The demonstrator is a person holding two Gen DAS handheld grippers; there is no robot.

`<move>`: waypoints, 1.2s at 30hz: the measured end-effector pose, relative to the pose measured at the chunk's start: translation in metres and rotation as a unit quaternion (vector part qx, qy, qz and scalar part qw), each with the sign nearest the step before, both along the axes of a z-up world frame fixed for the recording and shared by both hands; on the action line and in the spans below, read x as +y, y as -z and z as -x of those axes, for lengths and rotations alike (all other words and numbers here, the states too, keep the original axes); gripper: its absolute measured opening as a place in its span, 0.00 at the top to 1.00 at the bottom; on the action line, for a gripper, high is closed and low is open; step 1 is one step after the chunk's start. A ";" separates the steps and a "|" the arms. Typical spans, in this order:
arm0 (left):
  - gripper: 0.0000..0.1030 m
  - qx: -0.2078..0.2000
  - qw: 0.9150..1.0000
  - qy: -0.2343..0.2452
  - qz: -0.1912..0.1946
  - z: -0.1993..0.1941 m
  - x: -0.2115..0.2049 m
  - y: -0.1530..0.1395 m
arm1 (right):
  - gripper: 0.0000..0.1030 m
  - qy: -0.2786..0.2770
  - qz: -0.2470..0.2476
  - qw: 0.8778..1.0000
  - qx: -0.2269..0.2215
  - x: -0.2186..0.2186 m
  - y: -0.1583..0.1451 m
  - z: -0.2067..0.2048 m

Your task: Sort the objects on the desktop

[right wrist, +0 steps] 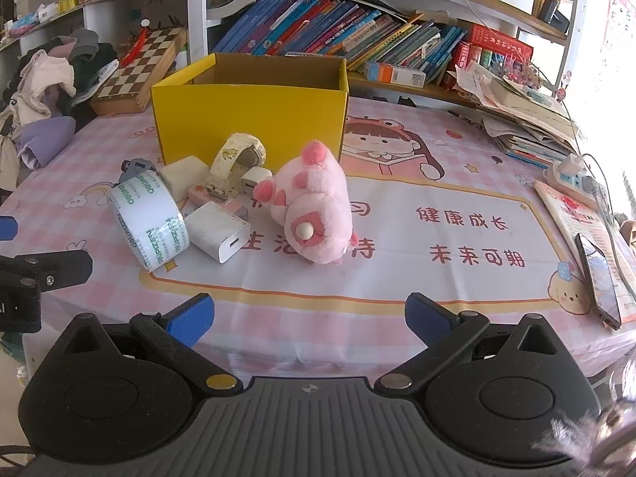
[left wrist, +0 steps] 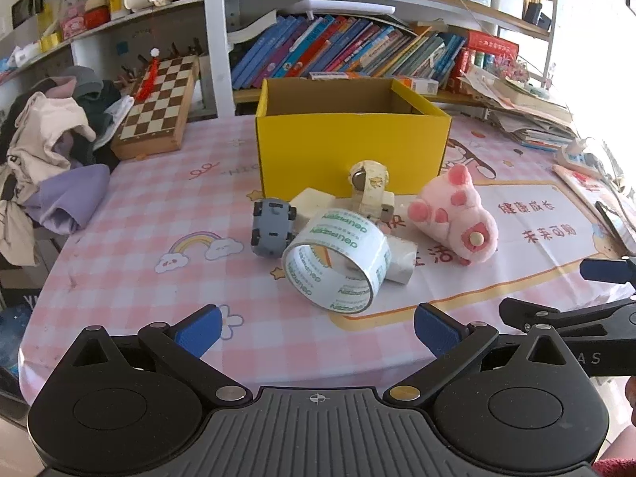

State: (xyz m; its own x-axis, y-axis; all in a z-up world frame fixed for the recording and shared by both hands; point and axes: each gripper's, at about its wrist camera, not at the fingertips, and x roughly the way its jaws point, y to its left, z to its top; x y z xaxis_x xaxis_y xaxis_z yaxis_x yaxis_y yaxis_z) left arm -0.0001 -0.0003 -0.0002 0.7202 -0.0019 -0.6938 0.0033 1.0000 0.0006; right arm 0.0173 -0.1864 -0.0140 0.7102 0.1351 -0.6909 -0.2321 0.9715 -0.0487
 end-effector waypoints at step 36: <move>0.00 0.012 1.000 0.008 0.001 0.000 -0.004 0.003 | 0.00 0.000 0.002 1.000 0.000 -0.001 0.002 -0.001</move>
State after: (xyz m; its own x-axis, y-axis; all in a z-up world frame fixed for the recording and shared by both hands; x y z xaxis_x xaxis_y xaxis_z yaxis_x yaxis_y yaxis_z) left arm -0.0003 -0.0041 -0.0036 0.7027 -0.0147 -0.7113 0.0191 0.9998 -0.0019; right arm 0.0181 -0.1875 -0.0164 0.7106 0.1327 -0.6910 -0.2325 0.9712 -0.0527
